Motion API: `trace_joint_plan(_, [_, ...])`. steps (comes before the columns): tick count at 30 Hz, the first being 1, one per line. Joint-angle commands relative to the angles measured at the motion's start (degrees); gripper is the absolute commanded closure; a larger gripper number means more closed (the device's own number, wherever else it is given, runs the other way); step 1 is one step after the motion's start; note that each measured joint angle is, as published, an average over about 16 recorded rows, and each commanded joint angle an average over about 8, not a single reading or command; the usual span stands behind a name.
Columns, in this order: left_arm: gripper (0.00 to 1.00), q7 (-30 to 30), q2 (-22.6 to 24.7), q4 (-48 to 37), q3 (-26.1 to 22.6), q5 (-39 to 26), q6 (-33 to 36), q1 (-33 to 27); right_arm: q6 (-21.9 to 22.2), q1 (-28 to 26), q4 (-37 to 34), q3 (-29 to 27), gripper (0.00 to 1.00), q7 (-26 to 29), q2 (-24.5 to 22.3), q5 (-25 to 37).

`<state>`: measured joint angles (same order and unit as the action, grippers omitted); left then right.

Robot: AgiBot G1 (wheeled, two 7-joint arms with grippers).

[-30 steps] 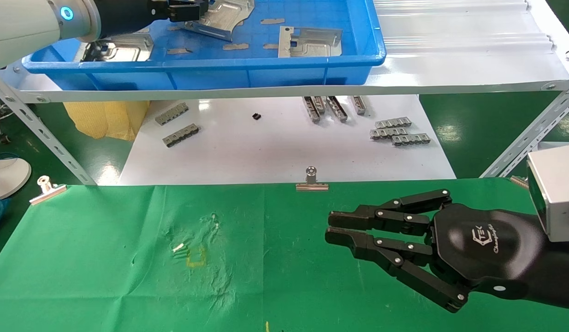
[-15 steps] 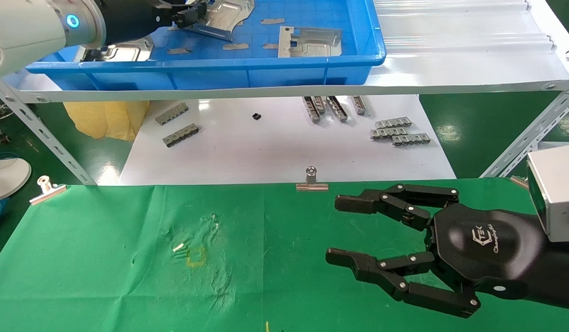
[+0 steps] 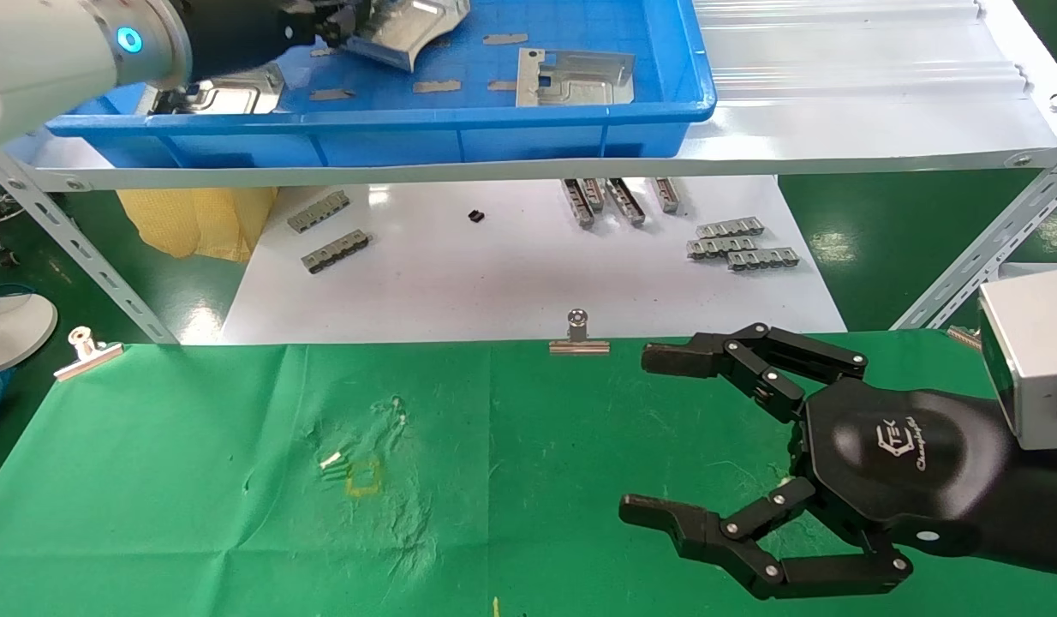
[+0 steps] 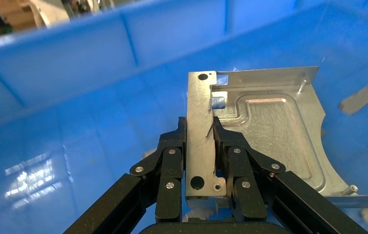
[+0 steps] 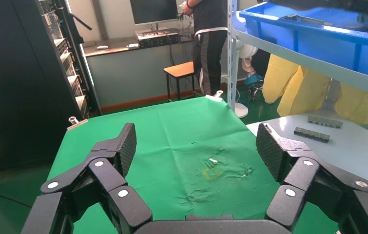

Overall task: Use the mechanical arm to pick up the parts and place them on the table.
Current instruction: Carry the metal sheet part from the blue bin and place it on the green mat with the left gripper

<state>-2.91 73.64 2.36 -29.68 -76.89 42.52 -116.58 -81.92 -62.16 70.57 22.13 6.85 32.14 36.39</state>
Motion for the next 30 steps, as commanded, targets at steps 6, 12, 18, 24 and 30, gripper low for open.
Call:
trace_joint_plan(6, [1.00,5.12,-3.95,2.83,1.29,2.07,9.77,-0.01,0.00,0.00,0.00,0.00,0.00,0.00,0.00,0.00])
trace_joint_plan(12, [1.00,11.22,-9.62,4.83,3.08,5.18,24.82,0.79,0.00,0.00,0.00,0.00,0.00,0.00,0.00,0.00])
trace_joint_plan(18, [1.00,15.73,-14.29,5.41,3.98,7.14,38.94,1.63,0.00,0.00,0.00,0.00,0.00,0.00,0.00,0.00])
trace_joint_plan(24, [1.00,19.59,-18.77,9.13,2.26,7.00,48.74,3.71,0.00,0.00,0.00,0.00,0.00,0.00,0.00,0.00])
trace_joint_plan(30, [1.00,25.18,-24.38,21.02,-3.27,8.57,49.54,10.61,0.00,0.00,0.00,0.00,0.00,0.00,0.00,0.00])
